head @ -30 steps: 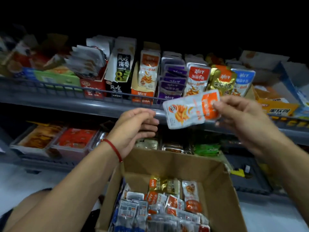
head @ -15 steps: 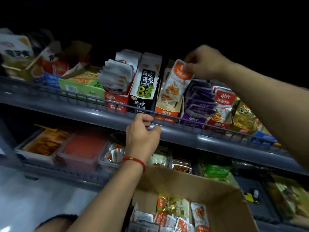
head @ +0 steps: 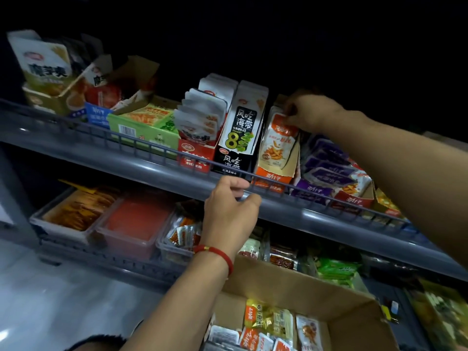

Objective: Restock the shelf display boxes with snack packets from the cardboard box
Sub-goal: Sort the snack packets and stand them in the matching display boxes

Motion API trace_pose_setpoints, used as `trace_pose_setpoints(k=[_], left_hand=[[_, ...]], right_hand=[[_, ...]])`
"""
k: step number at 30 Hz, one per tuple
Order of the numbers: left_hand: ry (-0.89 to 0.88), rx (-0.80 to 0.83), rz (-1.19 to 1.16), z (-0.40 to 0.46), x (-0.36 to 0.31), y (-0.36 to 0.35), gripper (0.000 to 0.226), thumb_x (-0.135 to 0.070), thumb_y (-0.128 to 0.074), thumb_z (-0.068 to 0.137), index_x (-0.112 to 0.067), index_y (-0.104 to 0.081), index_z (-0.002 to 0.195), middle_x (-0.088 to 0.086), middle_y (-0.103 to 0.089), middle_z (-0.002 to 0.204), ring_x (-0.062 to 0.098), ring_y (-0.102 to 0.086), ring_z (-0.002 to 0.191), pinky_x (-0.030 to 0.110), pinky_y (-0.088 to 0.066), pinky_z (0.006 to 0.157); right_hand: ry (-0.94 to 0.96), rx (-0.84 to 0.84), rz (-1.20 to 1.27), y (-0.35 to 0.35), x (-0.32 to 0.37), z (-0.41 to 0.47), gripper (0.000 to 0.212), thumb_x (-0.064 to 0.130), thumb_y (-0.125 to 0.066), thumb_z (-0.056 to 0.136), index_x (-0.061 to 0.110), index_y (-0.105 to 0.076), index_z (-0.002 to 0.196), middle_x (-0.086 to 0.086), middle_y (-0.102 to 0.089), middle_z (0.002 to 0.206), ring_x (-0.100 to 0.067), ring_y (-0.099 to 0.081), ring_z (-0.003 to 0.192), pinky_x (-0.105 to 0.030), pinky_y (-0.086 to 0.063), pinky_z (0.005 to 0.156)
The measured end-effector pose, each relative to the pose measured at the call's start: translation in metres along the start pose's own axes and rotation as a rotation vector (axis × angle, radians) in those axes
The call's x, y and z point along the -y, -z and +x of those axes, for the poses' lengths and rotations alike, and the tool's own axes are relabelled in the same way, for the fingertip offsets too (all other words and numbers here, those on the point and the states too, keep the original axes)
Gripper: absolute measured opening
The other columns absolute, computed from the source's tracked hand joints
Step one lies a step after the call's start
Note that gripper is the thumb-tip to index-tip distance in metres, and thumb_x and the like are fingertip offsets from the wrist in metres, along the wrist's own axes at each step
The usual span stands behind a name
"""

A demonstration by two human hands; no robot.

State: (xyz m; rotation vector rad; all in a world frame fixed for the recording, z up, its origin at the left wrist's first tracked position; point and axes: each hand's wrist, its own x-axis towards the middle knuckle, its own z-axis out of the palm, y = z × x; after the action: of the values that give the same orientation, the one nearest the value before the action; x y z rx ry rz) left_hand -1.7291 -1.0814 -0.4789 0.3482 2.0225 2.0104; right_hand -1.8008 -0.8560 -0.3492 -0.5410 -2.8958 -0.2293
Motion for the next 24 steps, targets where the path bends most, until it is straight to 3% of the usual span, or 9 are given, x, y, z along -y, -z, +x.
trace_pose_setpoints(k=[8, 11, 13, 15, 17, 20, 24], left_hand=[[-0.006, 0.030, 0.025, -0.002, 0.001, -0.004, 0.022, -0.014, -0.067, 0.088, -0.028, -0.061, 0.103, -0.006, -0.063, 0.107, 0.010, -0.062, 0.097, 0.028, -0.052, 0.082], [-0.020, 0.061, 0.035, -0.005, 0.005, -0.007, 0.016, -0.012, -0.068, 0.088, -0.027, -0.065, 0.094, 0.000, -0.070, 0.095, 0.016, -0.068, 0.090, 0.039, -0.059, 0.082], [-0.031, 0.126, 0.050, -0.010, 0.008, -0.011, 0.014, -0.011, -0.069, 0.087, -0.024, -0.067, 0.089, 0.006, -0.074, 0.089, 0.021, -0.071, 0.085, 0.046, -0.061, 0.083], [-0.005, 0.222, 0.110, -0.014, 0.017, -0.018, 0.014, -0.010, -0.068, 0.088, -0.024, -0.068, 0.086, 0.006, -0.075, 0.088, 0.023, -0.072, 0.084, 0.046, -0.060, 0.083], [0.047, 0.343, 0.216, -0.021, 0.030, -0.029, 0.016, -0.010, -0.068, 0.085, -0.025, -0.069, 0.083, 0.003, -0.076, 0.085, 0.023, -0.072, 0.082, 0.043, -0.060, 0.080], [0.063, 0.554, 0.448, -0.033, 0.058, -0.056, 0.008, -0.015, -0.065, 0.076, -0.023, -0.068, 0.078, 0.007, -0.076, 0.083, 0.017, -0.066, 0.071, 0.034, -0.052, 0.074], [0.030, 0.850, 0.813, -0.049, 0.107, -0.092, 0.014, -0.014, -0.064, 0.089, -0.027, -0.068, 0.088, -0.005, -0.069, 0.089, 0.011, -0.064, 0.087, 0.025, -0.052, 0.080]], right_hand=[[0.088, -0.261, 0.043, 0.014, -0.016, -0.017, 0.028, 0.029, -0.062, 0.098, 0.020, -0.062, 0.125, -0.010, -0.067, 0.119, -0.032, -0.064, 0.108, -0.040, -0.052, 0.083], [0.248, -0.449, 0.105, 0.034, -0.022, -0.049, 0.025, 0.029, -0.055, 0.099, 0.018, -0.069, 0.118, -0.007, -0.071, 0.113, -0.024, -0.066, 0.104, -0.038, -0.054, 0.085], [0.392, -0.490, 0.145, 0.044, -0.023, -0.091, 0.026, 0.026, -0.053, 0.101, 0.012, -0.071, 0.113, -0.006, -0.071, 0.109, -0.018, -0.064, 0.100, -0.028, -0.049, 0.084], [0.478, -0.416, 0.228, 0.044, -0.029, -0.139, 0.024, 0.024, -0.054, 0.100, 0.012, -0.073, 0.108, 0.001, -0.069, 0.099, -0.008, -0.060, 0.090, -0.013, -0.041, 0.079], [0.521, -0.224, 0.318, 0.027, -0.037, -0.184, 0.020, 0.026, -0.057, 0.099, 0.017, -0.074, 0.103, 0.010, -0.068, 0.093, -0.001, -0.061, 0.081, -0.007, -0.041, 0.075], [0.474, 0.135, 0.369, -0.030, -0.058, -0.239, 0.014, 0.030, -0.062, 0.099, 0.025, -0.074, 0.104, 0.014, -0.072, 0.093, 0.000, -0.065, 0.081, -0.015, -0.048, 0.075], [0.345, 0.460, 0.312, -0.117, -0.095, -0.287, 0.018, 0.031, -0.061, 0.098, 0.030, -0.072, 0.113, 0.013, -0.073, 0.104, -0.003, -0.064, 0.090, -0.024, -0.049, 0.081]])
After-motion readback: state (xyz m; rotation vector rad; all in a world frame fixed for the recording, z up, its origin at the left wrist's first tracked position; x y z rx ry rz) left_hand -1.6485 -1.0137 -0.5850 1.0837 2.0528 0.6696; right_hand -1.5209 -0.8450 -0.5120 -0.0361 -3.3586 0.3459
